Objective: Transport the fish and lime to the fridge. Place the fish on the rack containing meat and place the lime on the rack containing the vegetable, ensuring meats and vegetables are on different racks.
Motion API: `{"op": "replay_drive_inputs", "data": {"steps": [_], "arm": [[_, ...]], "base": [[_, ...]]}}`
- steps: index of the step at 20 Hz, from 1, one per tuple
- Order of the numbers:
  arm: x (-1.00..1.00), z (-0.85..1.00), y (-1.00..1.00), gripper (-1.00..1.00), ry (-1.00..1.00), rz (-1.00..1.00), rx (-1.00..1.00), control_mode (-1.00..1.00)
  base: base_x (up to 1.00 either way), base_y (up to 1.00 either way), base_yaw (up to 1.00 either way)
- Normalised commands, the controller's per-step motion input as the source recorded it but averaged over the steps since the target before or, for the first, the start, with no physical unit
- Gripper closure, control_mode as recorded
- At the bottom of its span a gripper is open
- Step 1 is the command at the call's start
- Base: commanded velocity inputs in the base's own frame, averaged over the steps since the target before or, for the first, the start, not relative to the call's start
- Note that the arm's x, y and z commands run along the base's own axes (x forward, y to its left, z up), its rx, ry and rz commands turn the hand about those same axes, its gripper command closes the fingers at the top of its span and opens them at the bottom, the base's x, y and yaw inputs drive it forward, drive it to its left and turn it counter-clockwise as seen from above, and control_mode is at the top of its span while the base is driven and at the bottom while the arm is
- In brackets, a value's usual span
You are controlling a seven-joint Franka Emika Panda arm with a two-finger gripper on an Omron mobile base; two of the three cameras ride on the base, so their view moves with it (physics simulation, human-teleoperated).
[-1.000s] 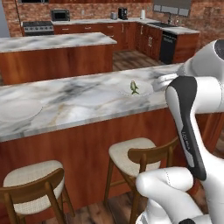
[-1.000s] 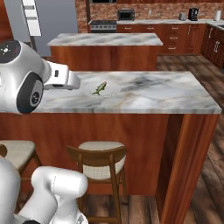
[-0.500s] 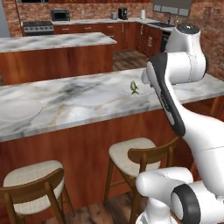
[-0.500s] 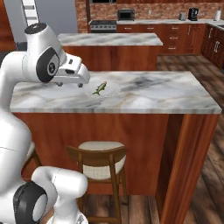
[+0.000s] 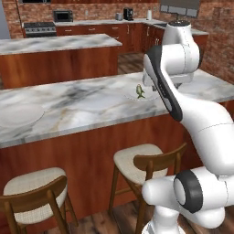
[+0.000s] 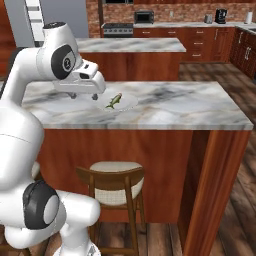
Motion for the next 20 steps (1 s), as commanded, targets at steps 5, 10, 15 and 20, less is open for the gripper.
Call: {"op": "replay_drive_inputs", "data": {"steps": [5, 10, 15, 20], "arm": [[0.15, -0.27, 0.00, -1.00, 0.00, 0.00, 0.00, -1.00], [0.28, -0.20, 0.00, -1.00, 0.00, 0.00, 0.00, -1.00], [0.35, -0.12, -0.03, -1.00, 0.00, 0.00, 0.00, -1.00], [0.47, -0.22, -0.12, -1.00, 0.00, 0.00, 0.09, -1.00]], "base": [[0.00, 0.00, 0.00], [0.00, 0.00, 0.00], [0.00, 0.00, 0.00], [0.00, 0.00, 0.00]]}}
